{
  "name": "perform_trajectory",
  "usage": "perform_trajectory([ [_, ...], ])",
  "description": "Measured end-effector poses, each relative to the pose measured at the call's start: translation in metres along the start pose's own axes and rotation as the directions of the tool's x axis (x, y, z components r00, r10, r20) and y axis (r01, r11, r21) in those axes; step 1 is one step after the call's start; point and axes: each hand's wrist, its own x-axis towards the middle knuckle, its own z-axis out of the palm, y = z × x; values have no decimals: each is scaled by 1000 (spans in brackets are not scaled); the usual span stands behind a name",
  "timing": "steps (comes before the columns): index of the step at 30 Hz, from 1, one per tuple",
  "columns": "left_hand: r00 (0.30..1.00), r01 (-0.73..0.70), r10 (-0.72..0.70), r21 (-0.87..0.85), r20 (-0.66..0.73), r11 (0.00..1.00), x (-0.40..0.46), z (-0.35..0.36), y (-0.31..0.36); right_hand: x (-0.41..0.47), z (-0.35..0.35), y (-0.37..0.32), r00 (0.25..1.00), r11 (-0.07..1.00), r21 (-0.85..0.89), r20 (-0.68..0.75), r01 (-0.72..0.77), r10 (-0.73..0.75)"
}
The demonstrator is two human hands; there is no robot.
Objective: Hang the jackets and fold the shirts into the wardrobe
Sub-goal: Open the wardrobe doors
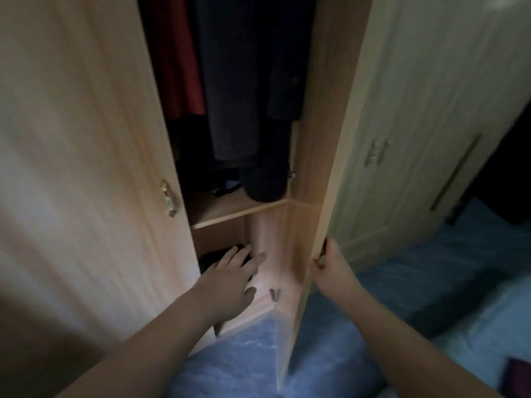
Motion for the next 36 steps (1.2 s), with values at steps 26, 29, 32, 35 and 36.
perform_trajectory([
  [26,916,393,-398,-98,-48,914,-12,-17,-132,68,130,-79,895,898,-326,422,297,-142],
  [29,830,454,-542,-405,-131,793,21,-26,-160,103,151,-94,846,914,-243,506,325,-166],
  [32,656,375,-716,-720,-239,584,64,-37,-182,139,164,-101,825,932,-211,549,294,-136],
  [35,549,283,-793,-833,-265,475,106,-41,-195,170,172,-102,798,938,-197,591,285,-118],
  [36,544,299,-790,-816,-281,496,117,-39,-195,177,173,-102,790,937,-196,602,290,-118],
])
